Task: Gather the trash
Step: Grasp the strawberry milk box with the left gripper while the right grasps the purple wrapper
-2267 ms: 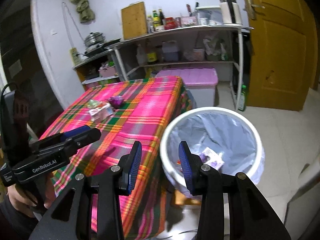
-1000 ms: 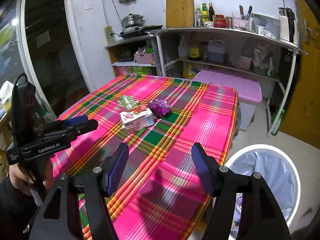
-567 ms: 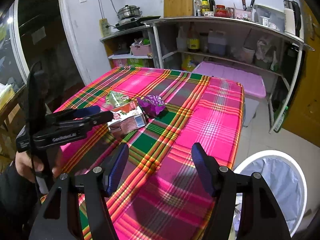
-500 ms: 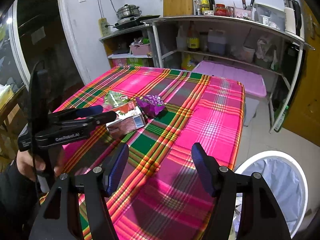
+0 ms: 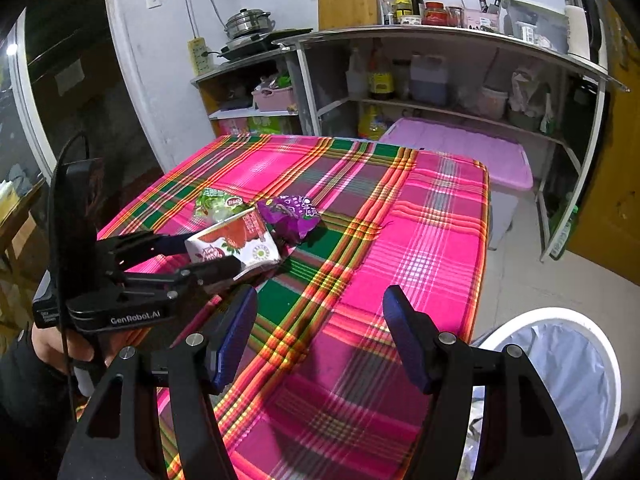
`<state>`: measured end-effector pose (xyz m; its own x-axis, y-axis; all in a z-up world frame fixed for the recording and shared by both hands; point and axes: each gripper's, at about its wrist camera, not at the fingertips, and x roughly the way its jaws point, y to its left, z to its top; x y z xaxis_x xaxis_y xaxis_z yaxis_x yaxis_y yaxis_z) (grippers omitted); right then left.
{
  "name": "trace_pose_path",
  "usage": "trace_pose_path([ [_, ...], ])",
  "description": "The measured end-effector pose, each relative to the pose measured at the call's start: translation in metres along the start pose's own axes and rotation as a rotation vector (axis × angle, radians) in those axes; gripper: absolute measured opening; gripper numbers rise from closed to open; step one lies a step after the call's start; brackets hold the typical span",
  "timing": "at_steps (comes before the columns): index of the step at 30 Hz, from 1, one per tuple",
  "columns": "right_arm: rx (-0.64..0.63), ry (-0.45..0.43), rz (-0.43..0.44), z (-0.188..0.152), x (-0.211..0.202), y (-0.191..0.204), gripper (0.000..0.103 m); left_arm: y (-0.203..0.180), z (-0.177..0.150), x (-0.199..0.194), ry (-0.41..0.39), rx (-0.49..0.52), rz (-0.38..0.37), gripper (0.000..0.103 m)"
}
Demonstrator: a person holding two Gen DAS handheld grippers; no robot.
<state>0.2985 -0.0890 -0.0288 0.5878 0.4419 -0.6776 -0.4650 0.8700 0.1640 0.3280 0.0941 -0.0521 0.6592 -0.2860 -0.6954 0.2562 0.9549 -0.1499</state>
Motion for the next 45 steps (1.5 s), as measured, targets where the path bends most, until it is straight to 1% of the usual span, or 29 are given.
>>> trace_pose_path([
  [1, 0.001, 0.0, 0.001, 0.0, 0.0, 0.0, 0.066, 0.0, 0.0, 0.002, 0.011, -0.007, -0.008, 0.059],
  [3, 0.001, 0.0, 0.0, 0.0, 0.0, 0.0, 0.066, 0.0, -0.001, 0.002, 0.014, -0.013, -0.015, 0.055],
  [5, 0.004, 0.0, 0.0, 0.0, 0.0, 0.001, 0.066, -0.001, -0.001, 0.0, 0.001, -0.02, -0.029, 0.047],
  [10, 0.004, 0.0, 0.0, 0.0, -0.001, 0.001, 0.066, -0.006, -0.004, -0.008, -0.031, -0.042, -0.036, 0.037],
  [16, -0.009, 0.007, -0.004, 0.005, 0.001, 0.004, 0.066, -0.011, -0.016, -0.038, -0.095, -0.083, 0.017, 0.037],
  [21, -0.039, 0.019, -0.006, 0.015, 0.015, 0.016, 0.066, 0.005, -0.024, -0.065, -0.161, -0.196, 0.053, 0.037],
  [25, -0.116, 0.032, -0.011, 0.026, 0.033, 0.033, 0.066, 0.021, -0.027, -0.076, -0.191, -0.259, 0.062, 0.037],
  [29, -0.18, 0.039, -0.009, 0.036, 0.053, 0.045, 0.065, 0.03, -0.031, -0.08, -0.201, -0.265, 0.068, 0.037],
  [30, -0.187, 0.043, -0.007, 0.038, 0.06, 0.047, 0.064, 0.032, -0.032, -0.081, -0.201, -0.263, 0.068, 0.037],
  [32, -0.197, 0.062, -0.007, 0.041, 0.074, 0.048, 0.054, 0.034, -0.034, -0.081, -0.203, -0.259, 0.073, 0.038],
  [34, -0.206, 0.074, -0.015, 0.045, 0.086, 0.05, 0.053, 0.037, -0.037, -0.082, -0.204, -0.257, 0.077, 0.037],
  [37, -0.215, 0.08, -0.024, 0.049, 0.099, 0.05, 0.049, 0.044, -0.038, -0.082, -0.205, -0.268, 0.076, 0.038],
  [39, -0.218, 0.083, -0.025, 0.052, 0.106, 0.05, 0.042, 0.048, -0.04, -0.082, -0.206, -0.275, 0.075, 0.038],
  [40, -0.223, 0.088, -0.027, 0.052, 0.109, 0.05, 0.03, 0.05, -0.04, -0.082, -0.207, -0.278, 0.075, 0.038],
  [41, -0.229, 0.095, -0.031, 0.052, 0.112, 0.051, 0.022, 0.051, -0.041, -0.082, -0.207, -0.279, 0.075, 0.038],
  [42, -0.237, 0.1, -0.038, 0.051, 0.115, 0.052, 0.021, 0.051, -0.041, -0.083, -0.207, -0.28, 0.074, 0.038],
  [43, -0.238, 0.098, -0.04, 0.05, 0.115, 0.052, 0.018, 0.052, -0.041, -0.083, -0.208, -0.282, 0.074, 0.038],
  [45, -0.226, 0.093, -0.035, 0.048, 0.113, 0.051, 0.017, 0.052, -0.041, -0.083, -0.207, -0.283, 0.072, 0.038],
])
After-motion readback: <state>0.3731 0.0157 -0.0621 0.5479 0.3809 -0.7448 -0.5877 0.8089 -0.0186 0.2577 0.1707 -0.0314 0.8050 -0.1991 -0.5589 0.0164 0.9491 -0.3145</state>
